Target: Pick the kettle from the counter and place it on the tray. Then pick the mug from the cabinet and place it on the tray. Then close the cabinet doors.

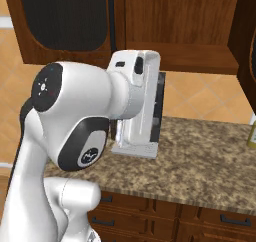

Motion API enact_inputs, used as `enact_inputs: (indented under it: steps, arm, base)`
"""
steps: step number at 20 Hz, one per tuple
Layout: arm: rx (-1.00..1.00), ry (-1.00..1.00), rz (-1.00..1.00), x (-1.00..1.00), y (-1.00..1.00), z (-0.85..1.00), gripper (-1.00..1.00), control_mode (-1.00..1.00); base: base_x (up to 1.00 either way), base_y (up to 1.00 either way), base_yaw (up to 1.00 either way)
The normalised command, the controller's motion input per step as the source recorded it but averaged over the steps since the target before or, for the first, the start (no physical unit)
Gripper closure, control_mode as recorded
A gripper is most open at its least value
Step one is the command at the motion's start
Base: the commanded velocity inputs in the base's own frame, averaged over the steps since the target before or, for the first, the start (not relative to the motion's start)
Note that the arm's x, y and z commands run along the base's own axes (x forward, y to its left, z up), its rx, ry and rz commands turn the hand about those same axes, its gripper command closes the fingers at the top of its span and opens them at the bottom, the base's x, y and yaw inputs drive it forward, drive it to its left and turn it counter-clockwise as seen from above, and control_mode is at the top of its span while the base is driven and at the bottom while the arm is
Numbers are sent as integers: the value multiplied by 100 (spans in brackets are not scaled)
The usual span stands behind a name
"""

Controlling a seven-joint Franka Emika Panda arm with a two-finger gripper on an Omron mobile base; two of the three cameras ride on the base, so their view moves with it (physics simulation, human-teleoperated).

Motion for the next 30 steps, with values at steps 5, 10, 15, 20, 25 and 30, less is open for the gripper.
enact_inputs:
  steps: [5, 10, 15, 20, 25, 30]
  arm:
    - [1, -22, -33, -28, -67, 6, -100, -100]
    - [13, -4, -33, -66, -50, 16, -100, -100]
    - [6, -6, -27, -64, -61, 15, -100, -100]
    - [0, -26, -1, -64, -59, 0, -100, -100]
    - [0, -16, 0, -66, -36, -1, -100, -100]
    - [-1, -1, -5, -13, -48, -13, -100, -100]
  base:
    - [0, 0, 0]
    - [0, 0, 0]
    - [0, 0, 0]
    - [0, 0, 0]
    - [0, 0, 0]
    - [0, 0, 0]
